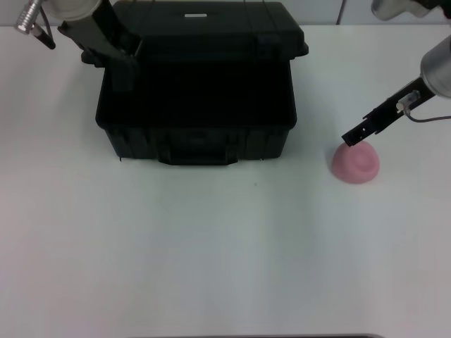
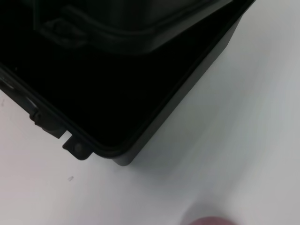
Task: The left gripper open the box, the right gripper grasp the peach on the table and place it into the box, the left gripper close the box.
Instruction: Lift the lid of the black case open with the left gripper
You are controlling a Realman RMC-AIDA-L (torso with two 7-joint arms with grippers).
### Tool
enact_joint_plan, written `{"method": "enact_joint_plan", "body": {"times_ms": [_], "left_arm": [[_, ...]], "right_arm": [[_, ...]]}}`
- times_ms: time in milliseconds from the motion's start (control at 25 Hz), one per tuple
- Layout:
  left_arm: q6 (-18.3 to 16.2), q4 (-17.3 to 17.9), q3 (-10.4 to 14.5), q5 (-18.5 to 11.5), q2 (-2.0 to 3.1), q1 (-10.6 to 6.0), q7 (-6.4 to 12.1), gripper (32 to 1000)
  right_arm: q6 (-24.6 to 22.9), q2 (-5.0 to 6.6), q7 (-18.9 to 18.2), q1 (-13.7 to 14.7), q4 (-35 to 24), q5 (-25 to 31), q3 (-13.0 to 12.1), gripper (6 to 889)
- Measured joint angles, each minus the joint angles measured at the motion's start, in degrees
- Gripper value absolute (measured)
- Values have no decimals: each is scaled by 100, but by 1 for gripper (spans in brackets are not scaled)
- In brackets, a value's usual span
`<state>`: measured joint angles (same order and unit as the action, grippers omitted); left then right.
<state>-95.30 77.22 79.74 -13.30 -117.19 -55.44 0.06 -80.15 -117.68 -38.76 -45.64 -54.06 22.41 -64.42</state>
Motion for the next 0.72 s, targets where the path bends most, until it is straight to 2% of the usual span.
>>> {"method": "enact_joint_plan", "body": {"times_ms": [320, 560, 720], "left_arm": [[0, 2, -198, 77, -2, -10, 100, 493], [1, 5, -206, 104, 0, -26, 132, 494], [1, 8, -208, 235, 0, -73, 147, 495]], "right_arm": [[0, 0, 0, 9, 3, 0, 0, 724], [0, 0, 0, 12, -7, 0, 0, 722], [0, 0, 0, 17, -8, 0, 0, 720]]}}
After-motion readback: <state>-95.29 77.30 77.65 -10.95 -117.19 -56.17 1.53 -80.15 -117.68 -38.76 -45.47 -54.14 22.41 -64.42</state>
